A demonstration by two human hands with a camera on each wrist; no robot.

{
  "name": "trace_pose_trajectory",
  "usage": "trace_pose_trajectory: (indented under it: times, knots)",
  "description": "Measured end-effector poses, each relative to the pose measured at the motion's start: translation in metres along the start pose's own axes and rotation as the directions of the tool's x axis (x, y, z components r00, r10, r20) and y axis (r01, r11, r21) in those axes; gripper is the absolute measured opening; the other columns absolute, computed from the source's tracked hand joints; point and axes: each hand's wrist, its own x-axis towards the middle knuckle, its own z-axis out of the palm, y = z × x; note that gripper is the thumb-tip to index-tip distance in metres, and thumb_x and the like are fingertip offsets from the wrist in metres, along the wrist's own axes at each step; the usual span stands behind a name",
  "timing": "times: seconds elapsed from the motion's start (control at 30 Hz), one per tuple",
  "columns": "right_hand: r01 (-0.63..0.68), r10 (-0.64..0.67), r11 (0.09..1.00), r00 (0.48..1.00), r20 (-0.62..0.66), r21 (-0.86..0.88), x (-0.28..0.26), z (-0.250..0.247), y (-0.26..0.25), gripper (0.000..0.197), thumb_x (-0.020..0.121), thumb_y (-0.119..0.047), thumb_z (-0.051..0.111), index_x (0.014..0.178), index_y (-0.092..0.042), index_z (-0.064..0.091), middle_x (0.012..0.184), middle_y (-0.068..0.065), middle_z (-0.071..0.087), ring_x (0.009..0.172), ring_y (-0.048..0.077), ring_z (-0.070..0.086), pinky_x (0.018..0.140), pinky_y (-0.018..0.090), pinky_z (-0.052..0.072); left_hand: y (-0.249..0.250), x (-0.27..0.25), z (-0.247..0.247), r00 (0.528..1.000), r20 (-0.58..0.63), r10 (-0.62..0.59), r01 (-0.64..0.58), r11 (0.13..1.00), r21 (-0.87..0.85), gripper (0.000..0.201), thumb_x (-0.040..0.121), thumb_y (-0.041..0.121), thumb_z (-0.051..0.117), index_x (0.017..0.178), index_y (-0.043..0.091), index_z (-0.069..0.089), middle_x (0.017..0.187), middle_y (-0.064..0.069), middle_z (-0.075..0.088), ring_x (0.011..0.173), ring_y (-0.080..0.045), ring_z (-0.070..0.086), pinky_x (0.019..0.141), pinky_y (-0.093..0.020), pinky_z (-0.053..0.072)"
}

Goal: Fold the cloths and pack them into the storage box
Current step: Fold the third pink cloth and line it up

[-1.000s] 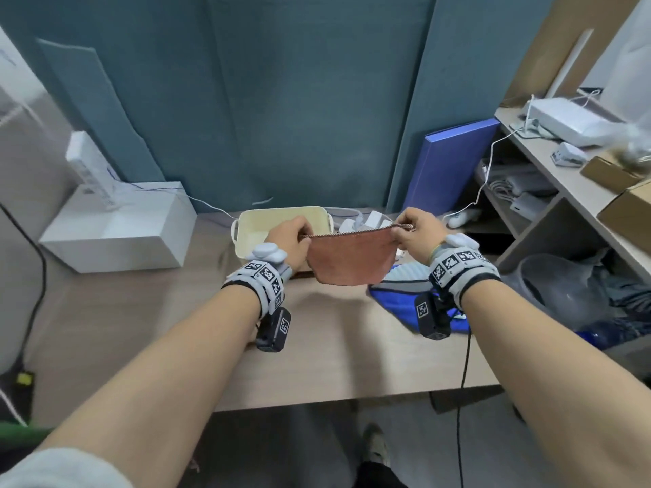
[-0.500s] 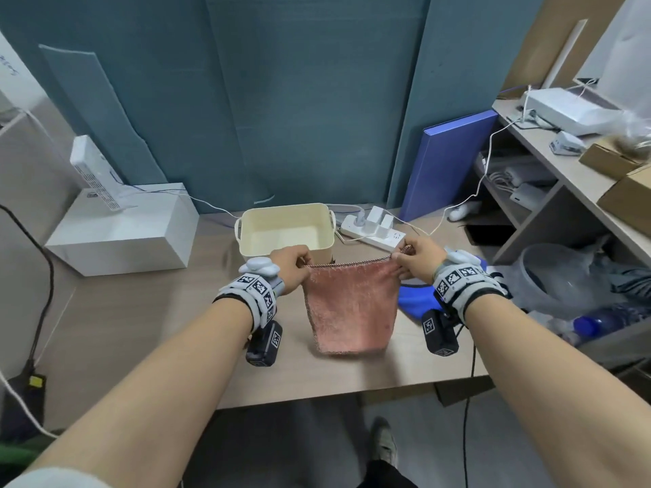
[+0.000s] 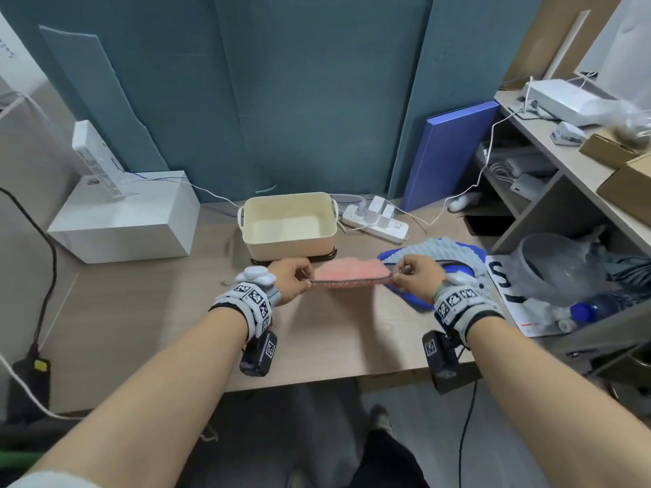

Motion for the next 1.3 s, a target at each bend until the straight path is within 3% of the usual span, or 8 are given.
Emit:
trace_pose_trajectory:
  times: [0.1,0.23,0.37,0.57,0.9,1.03,1.1,1.3]
  knots:
    - [-0.089,0.089,0.996,0.993,0.080,-0.003,-0.024,0.030,0.040,0.006,0.087,-0.001,0.070,0.083,-0.005,0.067,0.076,0.016,0.077,0.066,0.027,0.069,0.072,0.049,0.062,-0.020,-0.023,0.034,0.992,0.127,-0.026,0.025,1.000,0.014,0.010,0.084,0.013,0.074,0.088,0.021,0.069,0.076,0.000,0.072,0.066,-0.011,0.063,0.060,-0.012,0.046]
    - [-0.139,0.151,0.987,0.974,0.172,-0.080,-0.020,0.059,0.092,0.009,0.074,-0.016,0.076,0.073,-0.019,0.067,0.070,0.006,0.076,0.073,0.029,0.076,0.072,0.049,0.064,-0.043,-0.030,0.072,0.971,0.205,-0.122,0.106,0.990,0.088,0.020,0.073,0.015,0.073,0.078,0.033,0.064,0.073,0.005,0.071,0.073,-0.019,0.071,0.071,-0.033,0.059]
    - [-0.140,0.147,0.988,0.979,0.144,-0.062,-0.003,0.062,0.090,0.014,0.082,-0.010,0.076,0.076,-0.015,0.064,0.075,0.014,0.075,0.069,0.031,0.074,0.058,0.028,0.058,-0.046,-0.011,0.083,0.980,0.087,-0.177,0.171,0.982,0.079,0.022,0.079,0.008,0.064,0.083,0.029,0.065,0.075,0.005,0.071,0.067,-0.017,0.067,0.056,-0.025,0.050]
    - [-0.145,0.153,0.986,0.984,0.096,-0.087,0.062,0.058,0.090,0.014,0.080,-0.019,0.077,0.077,-0.015,0.064,0.078,0.007,0.075,0.081,0.029,0.072,0.080,0.038,0.058,-0.050,0.047,0.085,0.968,-0.040,-0.247,0.248,0.968,0.022,0.019,0.082,0.010,0.066,0.088,0.029,0.065,0.079,0.005,0.067,0.070,-0.015,0.061,0.060,-0.027,0.046]
    - [-0.113,0.133,0.983,0.982,0.135,-0.148,0.121,0.076,0.089,0.016,0.084,-0.008,0.069,0.087,-0.023,0.064,0.087,-0.010,0.068,0.085,0.017,0.066,0.072,0.029,0.046,-0.072,0.105,0.098,0.939,-0.099,-0.331,0.335,0.942,0.030,0.021,0.082,0.012,0.069,0.089,0.031,0.064,0.084,0.009,0.067,0.075,-0.011,0.063,0.056,-0.018,0.036]
    - [-0.074,0.122,0.969,0.973,0.196,-0.234,0.124,0.071,0.086,0.030,0.080,-0.014,0.067,0.094,-0.031,0.046,0.087,-0.008,0.062,0.077,0.019,0.063,0.068,0.035,0.048,-0.068,0.104,0.097,0.942,-0.108,-0.316,0.330,0.933,0.145,0.026,0.081,0.006,0.071,0.098,0.023,0.059,0.099,0.004,0.053,0.083,-0.013,0.050,0.071,-0.020,0.024]
    - [-0.052,0.110,0.963,0.972,0.206,-0.266,0.122,0.066,0.078,0.033,0.078,-0.016,0.067,0.094,-0.030,0.042,0.089,-0.005,0.058,0.075,0.021,0.061,0.069,0.039,0.050,-0.067,0.100,0.095,0.958,-0.094,-0.272,0.285,0.944,0.165,0.028,0.079,0.005,0.069,0.095,0.023,0.055,0.100,0.003,0.050,0.080,-0.016,0.050,0.068,-0.023,0.024]
    - [0.033,0.051,0.958,0.958,0.282,-0.285,0.089,0.081,0.069,0.014,0.077,-0.015,0.069,0.078,-0.024,0.057,0.077,-0.007,0.065,0.074,0.018,0.064,0.065,0.034,0.054,-0.068,0.073,0.102,0.987,0.154,-0.039,0.012,0.985,0.174,0.017,0.072,0.022,0.073,0.076,0.025,0.057,0.085,0.009,0.052,0.074,-0.014,0.054,0.063,-0.024,0.038]
